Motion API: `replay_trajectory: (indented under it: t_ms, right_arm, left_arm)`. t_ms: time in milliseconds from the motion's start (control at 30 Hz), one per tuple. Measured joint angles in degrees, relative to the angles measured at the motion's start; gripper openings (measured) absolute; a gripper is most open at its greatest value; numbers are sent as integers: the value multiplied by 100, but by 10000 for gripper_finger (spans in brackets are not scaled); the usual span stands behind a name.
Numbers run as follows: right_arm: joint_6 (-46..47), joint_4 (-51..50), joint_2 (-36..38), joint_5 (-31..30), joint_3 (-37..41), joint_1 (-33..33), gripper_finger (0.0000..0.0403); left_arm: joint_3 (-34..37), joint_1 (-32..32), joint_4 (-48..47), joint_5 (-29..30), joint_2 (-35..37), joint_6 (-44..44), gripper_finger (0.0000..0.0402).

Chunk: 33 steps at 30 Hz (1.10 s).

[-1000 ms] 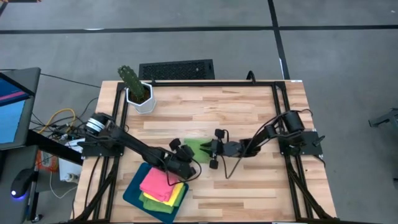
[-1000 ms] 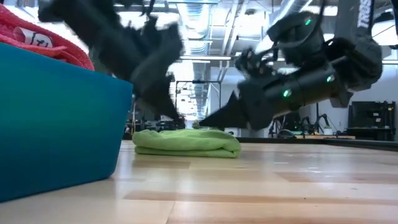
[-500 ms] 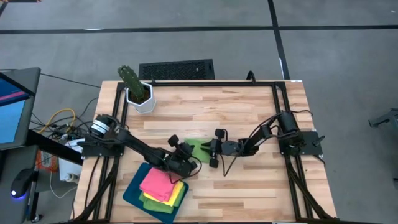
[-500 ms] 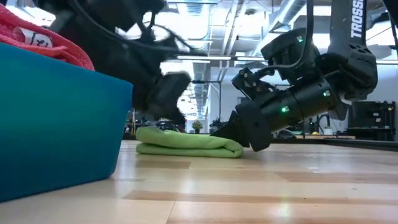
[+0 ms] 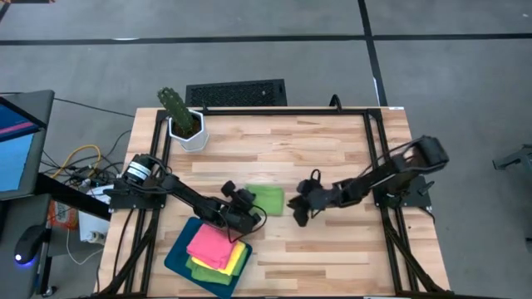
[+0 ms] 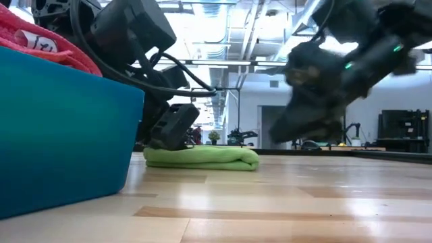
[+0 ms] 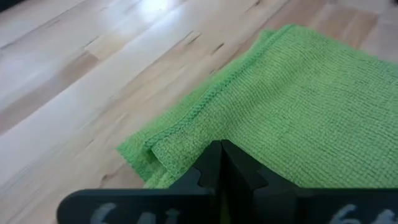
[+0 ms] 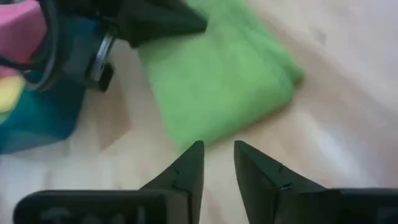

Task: Fold microfiber towels
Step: Stack the folded green microfiber on the pink microfiber cloth in the blue bin

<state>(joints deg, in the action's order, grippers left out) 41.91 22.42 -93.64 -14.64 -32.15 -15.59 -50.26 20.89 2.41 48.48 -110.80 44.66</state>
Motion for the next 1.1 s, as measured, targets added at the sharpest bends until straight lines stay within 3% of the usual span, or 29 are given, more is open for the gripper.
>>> replay_trajectory:
  t_ms: [200, 367, 533, 767, 967, 1100]
  right_arm:
    - [972, -1089, 611, -13, -3, -107, 167]
    - [1976, -930, 287, -20, 0, -52, 249]
    - [2527, 37, -456, -202, -21, -92, 292]
    - [2420, 1095, -1260, -545, -351, 125, 293]
    - [2297, 990, -1511, -533, -679, 220, 285]
    - [2346, 653, -1454, -491, -751, 207, 258]
  left_arm:
    - [0, -12, 441, -110, 0, -353, 0]
    - [-4, -12, 519, -152, 0, -227, 0]
    - [-4, -12, 513, -148, 0, -202, 0]
    - [-8, -25, 594, -152, -174, -209, 0]
    - [-29, -29, 1249, -76, -615, -268, 0]
    - [-30, -27, 1130, -70, -542, -454, 0]
